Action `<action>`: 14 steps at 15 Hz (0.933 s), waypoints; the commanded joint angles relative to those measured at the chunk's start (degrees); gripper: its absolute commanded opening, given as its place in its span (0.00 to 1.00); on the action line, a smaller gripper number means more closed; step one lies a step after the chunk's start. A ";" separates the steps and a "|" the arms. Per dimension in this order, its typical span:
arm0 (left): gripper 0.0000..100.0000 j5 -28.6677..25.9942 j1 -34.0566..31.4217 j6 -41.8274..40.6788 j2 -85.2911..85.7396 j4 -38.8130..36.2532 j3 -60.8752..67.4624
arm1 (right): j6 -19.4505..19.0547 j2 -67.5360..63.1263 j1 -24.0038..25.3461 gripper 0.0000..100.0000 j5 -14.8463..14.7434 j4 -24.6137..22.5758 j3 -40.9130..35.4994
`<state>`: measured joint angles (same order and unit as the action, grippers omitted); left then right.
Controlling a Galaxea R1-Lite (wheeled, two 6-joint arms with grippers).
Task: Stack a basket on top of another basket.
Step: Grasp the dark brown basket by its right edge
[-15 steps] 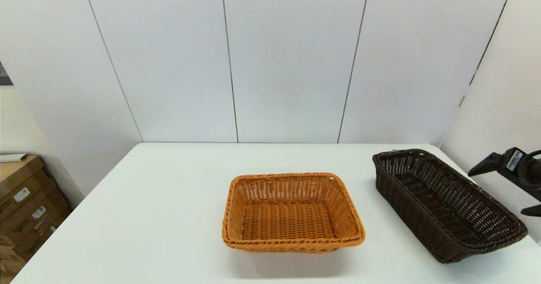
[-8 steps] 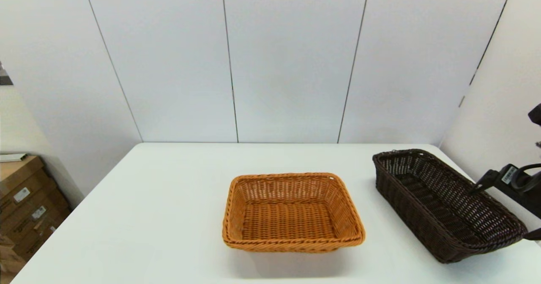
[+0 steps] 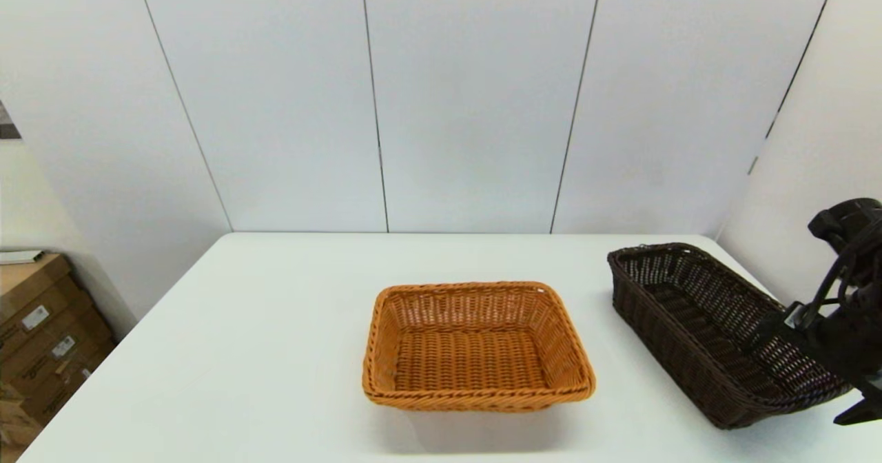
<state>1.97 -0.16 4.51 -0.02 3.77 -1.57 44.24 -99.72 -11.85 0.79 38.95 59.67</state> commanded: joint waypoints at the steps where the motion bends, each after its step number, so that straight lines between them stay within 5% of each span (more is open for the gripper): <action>1: 1.00 0.05 -0.02 0.06 0.11 0.01 -0.01 | 0.23 -5.13 -0.81 1.00 0.00 -2.91 -1.67; 8: 1.00 0.05 -0.02 0.06 0.11 0.01 -0.01 | 0.23 -10.67 -1.42 1.00 0.09 -11.97 -5.88; 14: 1.00 0.05 -0.02 0.06 0.11 0.01 -0.01 | 0.23 -11.29 -1.60 1.00 0.17 -13.02 -6.67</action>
<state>2.00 -0.16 4.51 -0.02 3.77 -1.57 44.24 -111.13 -13.49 0.94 25.88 53.20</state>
